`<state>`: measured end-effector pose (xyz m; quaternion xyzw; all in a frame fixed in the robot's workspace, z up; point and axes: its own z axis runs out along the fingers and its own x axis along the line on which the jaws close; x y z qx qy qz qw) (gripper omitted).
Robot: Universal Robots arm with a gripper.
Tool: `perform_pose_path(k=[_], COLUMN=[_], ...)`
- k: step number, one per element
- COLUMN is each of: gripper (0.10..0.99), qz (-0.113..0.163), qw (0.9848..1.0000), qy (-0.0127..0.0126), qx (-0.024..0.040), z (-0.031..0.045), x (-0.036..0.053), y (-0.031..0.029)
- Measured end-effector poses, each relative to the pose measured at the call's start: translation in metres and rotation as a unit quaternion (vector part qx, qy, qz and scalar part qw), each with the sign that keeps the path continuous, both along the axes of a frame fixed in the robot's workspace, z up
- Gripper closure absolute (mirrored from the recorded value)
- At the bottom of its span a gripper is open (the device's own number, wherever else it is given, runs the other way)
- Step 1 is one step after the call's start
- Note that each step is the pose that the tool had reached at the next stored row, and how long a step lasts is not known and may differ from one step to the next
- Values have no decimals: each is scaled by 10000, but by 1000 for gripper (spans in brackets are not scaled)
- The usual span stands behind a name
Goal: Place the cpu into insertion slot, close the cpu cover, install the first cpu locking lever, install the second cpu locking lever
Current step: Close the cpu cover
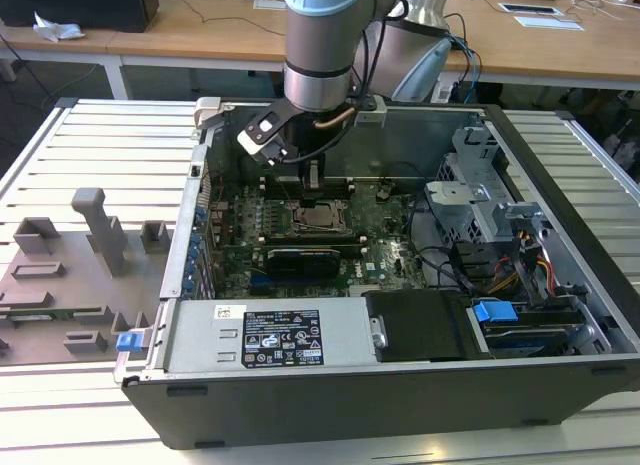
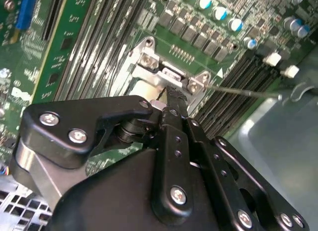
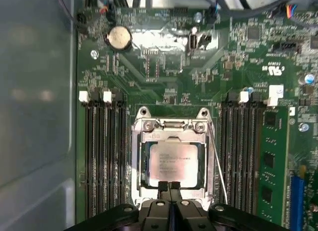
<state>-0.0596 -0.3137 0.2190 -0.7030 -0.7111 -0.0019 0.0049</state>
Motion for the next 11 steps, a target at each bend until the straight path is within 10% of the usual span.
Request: perform_pose_path(k=[11], gripper=[980], qz=[0], qw=[10000], qy=[0], qx=[0], z=[-136], x=[-109], y=[0])
